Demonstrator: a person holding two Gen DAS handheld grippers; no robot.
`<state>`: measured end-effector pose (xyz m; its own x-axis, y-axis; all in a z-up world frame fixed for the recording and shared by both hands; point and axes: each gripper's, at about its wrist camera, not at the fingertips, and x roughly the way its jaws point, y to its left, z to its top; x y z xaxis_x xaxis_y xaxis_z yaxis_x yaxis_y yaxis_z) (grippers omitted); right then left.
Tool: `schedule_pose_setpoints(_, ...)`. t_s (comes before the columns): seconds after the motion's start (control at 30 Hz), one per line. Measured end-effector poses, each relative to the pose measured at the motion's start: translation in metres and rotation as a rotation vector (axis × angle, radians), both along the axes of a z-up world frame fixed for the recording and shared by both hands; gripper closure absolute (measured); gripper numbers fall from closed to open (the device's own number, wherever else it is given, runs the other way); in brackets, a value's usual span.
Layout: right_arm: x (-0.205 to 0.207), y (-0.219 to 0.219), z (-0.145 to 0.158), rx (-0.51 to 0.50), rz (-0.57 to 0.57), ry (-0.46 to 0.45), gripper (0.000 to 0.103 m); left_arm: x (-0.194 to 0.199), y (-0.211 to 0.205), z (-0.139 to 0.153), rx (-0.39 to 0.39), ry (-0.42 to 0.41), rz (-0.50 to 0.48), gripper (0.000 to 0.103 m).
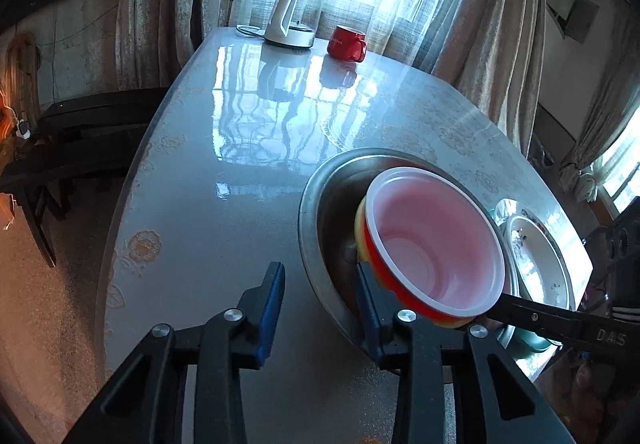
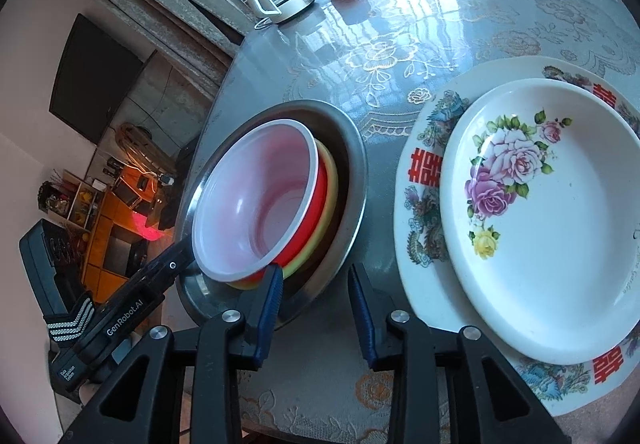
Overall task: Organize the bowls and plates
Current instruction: 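Close the left gripper on the rim of the steel bowl, then lift the steel bowl with nested bowls and carry it over the plate stack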
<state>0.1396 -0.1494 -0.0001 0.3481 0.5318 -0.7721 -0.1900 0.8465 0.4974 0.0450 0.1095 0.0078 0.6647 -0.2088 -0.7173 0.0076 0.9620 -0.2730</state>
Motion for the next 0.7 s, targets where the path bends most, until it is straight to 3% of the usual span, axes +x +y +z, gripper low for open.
schedule_pose_setpoints(0.13,0.002,0.005,-0.001,-0.010,0.002,-0.013,0.071,0.000,-0.007,0.003,0.039,-0.001,-0.037,0.075)
schedule_pose_setpoints(0.3,0.004,0.009,-0.001,-0.039,0.015,-0.033,0.073,0.002,-0.013,0.003,0.086,-0.002,-0.076,0.075)
schedule_pose_setpoints(0.7,0.008,0.008,-0.003,-0.033,0.026,-0.050,0.078,0.003,-0.008,0.001,0.033,-0.007,-0.118,0.075)
